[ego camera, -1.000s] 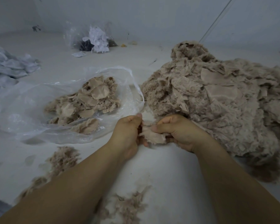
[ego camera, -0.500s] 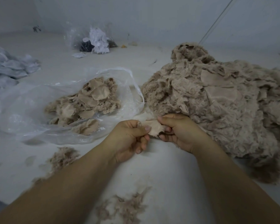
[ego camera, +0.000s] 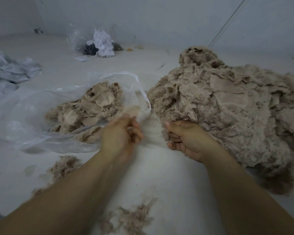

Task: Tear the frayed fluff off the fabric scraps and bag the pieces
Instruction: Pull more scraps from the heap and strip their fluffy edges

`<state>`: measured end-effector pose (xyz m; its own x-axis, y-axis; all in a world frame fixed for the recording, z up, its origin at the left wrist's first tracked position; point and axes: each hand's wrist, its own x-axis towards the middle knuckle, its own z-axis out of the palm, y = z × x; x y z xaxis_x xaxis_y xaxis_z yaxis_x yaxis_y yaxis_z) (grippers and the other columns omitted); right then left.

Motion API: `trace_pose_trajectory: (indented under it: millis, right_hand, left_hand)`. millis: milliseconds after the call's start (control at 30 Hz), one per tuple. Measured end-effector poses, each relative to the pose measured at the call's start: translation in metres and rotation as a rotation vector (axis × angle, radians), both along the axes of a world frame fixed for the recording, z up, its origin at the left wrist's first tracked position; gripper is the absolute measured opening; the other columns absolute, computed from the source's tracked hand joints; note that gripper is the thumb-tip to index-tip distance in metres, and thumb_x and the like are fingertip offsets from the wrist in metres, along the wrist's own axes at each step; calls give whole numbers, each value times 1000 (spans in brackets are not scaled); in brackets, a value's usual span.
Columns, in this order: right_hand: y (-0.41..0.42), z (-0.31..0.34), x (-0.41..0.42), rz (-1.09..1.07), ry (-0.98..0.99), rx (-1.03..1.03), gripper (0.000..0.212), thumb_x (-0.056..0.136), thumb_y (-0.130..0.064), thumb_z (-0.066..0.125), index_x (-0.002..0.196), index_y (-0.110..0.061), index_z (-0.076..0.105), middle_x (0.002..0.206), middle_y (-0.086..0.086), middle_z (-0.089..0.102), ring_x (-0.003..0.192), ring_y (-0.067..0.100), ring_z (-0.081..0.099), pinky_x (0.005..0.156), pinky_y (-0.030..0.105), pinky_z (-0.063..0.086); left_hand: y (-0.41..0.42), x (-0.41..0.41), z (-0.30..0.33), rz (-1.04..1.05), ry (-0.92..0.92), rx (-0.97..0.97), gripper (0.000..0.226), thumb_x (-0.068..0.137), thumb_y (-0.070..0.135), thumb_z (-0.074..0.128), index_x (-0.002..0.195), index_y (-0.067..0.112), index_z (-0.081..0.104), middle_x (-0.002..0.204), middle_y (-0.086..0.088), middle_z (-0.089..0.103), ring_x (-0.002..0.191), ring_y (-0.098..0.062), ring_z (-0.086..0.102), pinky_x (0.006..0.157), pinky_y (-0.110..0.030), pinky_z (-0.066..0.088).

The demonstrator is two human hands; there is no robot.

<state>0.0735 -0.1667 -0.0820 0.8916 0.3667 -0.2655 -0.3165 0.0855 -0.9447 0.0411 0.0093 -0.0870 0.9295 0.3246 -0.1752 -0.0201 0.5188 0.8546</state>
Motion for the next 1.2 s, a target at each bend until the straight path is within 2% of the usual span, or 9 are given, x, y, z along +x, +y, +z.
trace_pose_trajectory:
  millis: [67, 133, 233, 333, 433, 533, 767, 967, 1200]
  right_hand:
    - [1, -1, 1, 22, -15, -48, 24, 97, -22, 57, 79, -8, 59, 44, -10, 42, 39, 1, 41, 52, 19, 52]
    - [1, -3, 2, 33, -21, -74, 23, 97, -21, 59, 79, -7, 61, 45, -9, 40, 40, 1, 40, 51, 19, 51]
    - [2, -1, 2, 11, -5, -38, 29, 97, -16, 57, 69, -11, 56, 44, -7, 34, 37, 3, 31, 43, 17, 41]
    - [-1, 2, 2, -34, 34, 15, 37, 96, -16, 52, 59, -12, 49, 38, -7, 33, 36, 5, 25, 39, 18, 28]
    - [-1, 4, 3, -64, 69, 63, 47, 96, -27, 52, 51, -12, 50, 39, -4, 30, 35, 7, 22, 38, 19, 25]
    - [1, 3, 4, -80, 75, 54, 55, 97, -37, 51, 48, -12, 53, 41, -2, 28, 35, 7, 23, 37, 18, 29]
    - [-2, -2, 11, -145, 98, 67, 45, 103, -14, 31, 62, -6, 51, 42, -4, 28, 36, 6, 21, 41, 18, 32]
    - [2, 0, 8, -145, 63, -9, 59, 99, -44, 48, 55, -7, 60, 41, -2, 33, 35, 7, 29, 38, 19, 38]
    - [3, -2, 11, -206, 91, 16, 49, 107, -29, 31, 80, -2, 62, 41, -6, 35, 37, 5, 27, 38, 17, 36]
  left_hand:
    - [7, 7, 6, 149, -50, -73, 14, 104, 22, 46, 107, 10, 52, 78, -9, 59, 46, -21, 58, 41, -23, 43]
    - [1, 8, 9, 86, -9, -23, 12, 101, 15, 54, 112, 11, 52, 82, -10, 62, 49, -24, 59, 41, -26, 43]
    - [-25, 6, 10, -183, 75, 319, 14, 92, 0, 61, 104, 6, 59, 82, -15, 62, 44, -20, 56, 37, -22, 38]
    - [-43, 16, 9, -263, 74, 593, 28, 86, -3, 66, 111, 9, 59, 96, -13, 59, 47, -19, 56, 38, -22, 40]
    - [-48, 27, 11, -238, -5, 705, 7, 88, 3, 69, 94, 6, 67, 78, -7, 61, 51, -19, 56, 42, -23, 43]
    - [-46, 30, 8, -209, -19, 710, 11, 90, 4, 68, 82, -1, 65, 59, -11, 57, 41, -15, 50, 41, -21, 40]
    - [-15, 10, -11, -312, 51, 720, 21, 94, -2, 60, 74, 4, 57, 56, -15, 63, 42, -23, 58, 47, -29, 51]
    - [-8, -2, 2, -228, -29, 535, 19, 101, -4, 45, 83, 1, 49, 58, -21, 65, 58, -42, 68, 58, -53, 60]
    - [-5, -15, -2, -186, 0, 658, 22, 100, -2, 47, 79, 4, 49, 51, -20, 60, 42, -29, 61, 42, -30, 50]
